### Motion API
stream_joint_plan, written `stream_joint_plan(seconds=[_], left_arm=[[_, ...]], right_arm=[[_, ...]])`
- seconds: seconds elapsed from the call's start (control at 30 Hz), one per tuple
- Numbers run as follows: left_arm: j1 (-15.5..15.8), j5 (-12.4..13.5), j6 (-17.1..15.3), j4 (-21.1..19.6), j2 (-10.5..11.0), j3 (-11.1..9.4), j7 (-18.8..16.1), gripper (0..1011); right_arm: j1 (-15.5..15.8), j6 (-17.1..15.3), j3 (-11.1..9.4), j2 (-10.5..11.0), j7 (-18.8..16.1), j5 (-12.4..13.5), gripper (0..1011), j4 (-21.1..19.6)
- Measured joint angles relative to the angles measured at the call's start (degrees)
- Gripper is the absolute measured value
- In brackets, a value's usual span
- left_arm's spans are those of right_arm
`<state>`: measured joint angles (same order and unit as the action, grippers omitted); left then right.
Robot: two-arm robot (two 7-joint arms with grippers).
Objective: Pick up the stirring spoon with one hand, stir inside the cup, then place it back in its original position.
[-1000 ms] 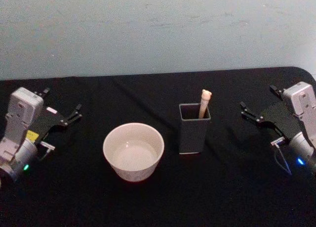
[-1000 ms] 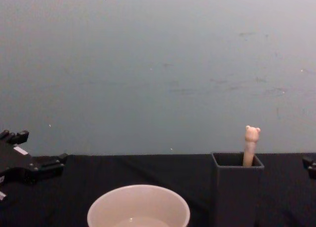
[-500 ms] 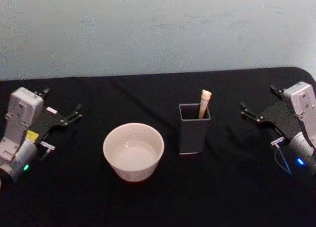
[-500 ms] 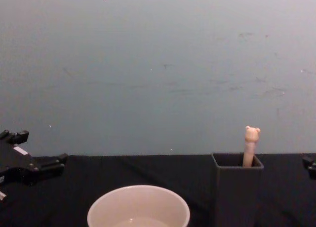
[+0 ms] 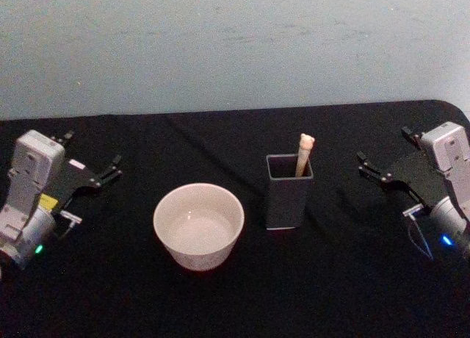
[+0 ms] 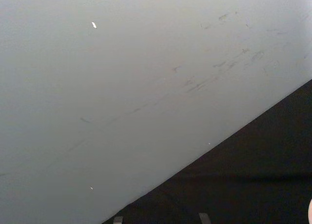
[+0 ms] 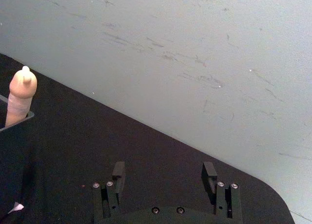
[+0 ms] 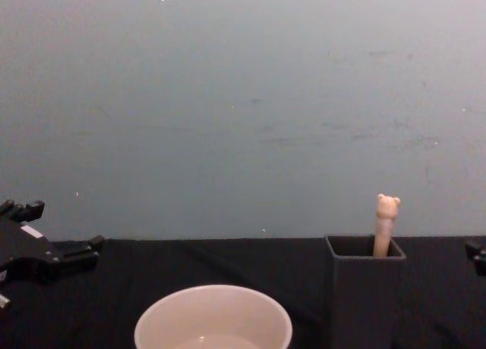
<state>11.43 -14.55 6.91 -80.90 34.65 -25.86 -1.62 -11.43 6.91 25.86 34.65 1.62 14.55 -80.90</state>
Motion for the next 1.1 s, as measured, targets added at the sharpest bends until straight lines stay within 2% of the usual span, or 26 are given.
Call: stream_joint_plan(seconds=[1.1], left_arm=[[0.00,0.00,0.00,0.00,0.00,0.00,0.00,1001]], right_arm=[[0.00,0.00,0.00,0.00,-0.01,0.00,1003,0.00]])
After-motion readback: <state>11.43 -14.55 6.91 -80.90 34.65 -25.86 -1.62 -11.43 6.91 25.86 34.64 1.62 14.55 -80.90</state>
